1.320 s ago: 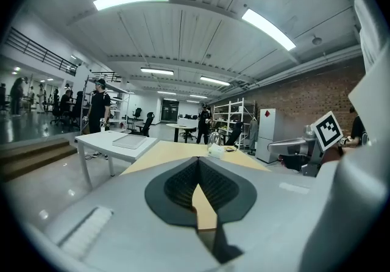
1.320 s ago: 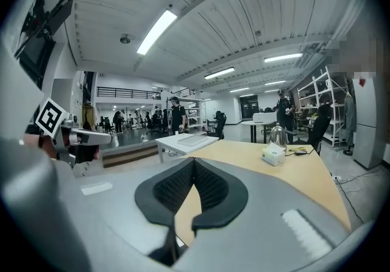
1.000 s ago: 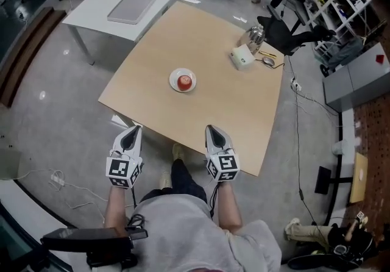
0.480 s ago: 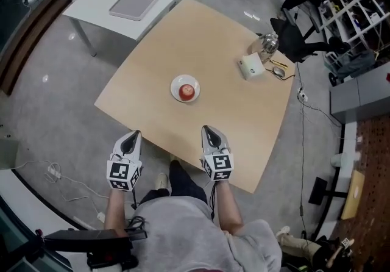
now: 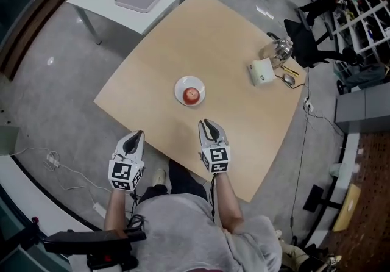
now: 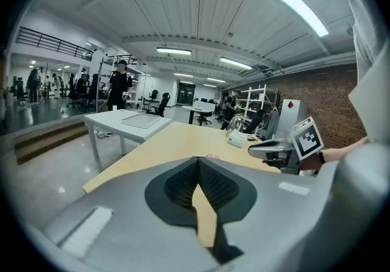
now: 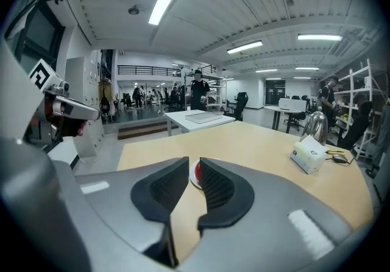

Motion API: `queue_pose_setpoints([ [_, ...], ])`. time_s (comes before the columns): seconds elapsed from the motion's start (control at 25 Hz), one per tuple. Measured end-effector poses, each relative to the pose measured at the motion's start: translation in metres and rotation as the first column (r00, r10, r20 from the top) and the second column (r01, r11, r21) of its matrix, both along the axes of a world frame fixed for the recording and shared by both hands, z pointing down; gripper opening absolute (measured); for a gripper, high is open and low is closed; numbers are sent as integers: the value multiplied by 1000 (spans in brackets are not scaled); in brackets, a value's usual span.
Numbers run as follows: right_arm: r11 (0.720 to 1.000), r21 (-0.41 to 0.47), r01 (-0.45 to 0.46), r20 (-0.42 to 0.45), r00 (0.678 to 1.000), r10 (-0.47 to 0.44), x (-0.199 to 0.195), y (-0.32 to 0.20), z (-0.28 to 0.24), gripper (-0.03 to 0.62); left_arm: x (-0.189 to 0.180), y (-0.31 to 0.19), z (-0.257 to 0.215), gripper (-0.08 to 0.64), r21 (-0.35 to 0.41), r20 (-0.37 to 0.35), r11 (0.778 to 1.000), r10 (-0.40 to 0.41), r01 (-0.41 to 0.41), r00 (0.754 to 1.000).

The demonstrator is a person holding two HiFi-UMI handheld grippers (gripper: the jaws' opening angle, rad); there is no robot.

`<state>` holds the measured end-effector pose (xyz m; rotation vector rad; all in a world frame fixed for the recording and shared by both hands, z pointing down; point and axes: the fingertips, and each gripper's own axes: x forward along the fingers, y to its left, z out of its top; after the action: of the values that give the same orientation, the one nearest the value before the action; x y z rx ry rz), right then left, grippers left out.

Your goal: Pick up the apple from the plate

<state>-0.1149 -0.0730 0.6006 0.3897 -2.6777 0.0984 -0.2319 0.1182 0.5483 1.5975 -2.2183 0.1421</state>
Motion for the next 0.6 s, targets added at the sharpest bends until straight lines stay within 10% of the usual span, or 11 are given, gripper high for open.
queue_pose_setpoints([
  [0.6, 995, -87, 48, -101, 993, -57, -51, -38, 66, 203, -5, -16, 11, 20, -49, -29, 999, -21, 20, 999],
])
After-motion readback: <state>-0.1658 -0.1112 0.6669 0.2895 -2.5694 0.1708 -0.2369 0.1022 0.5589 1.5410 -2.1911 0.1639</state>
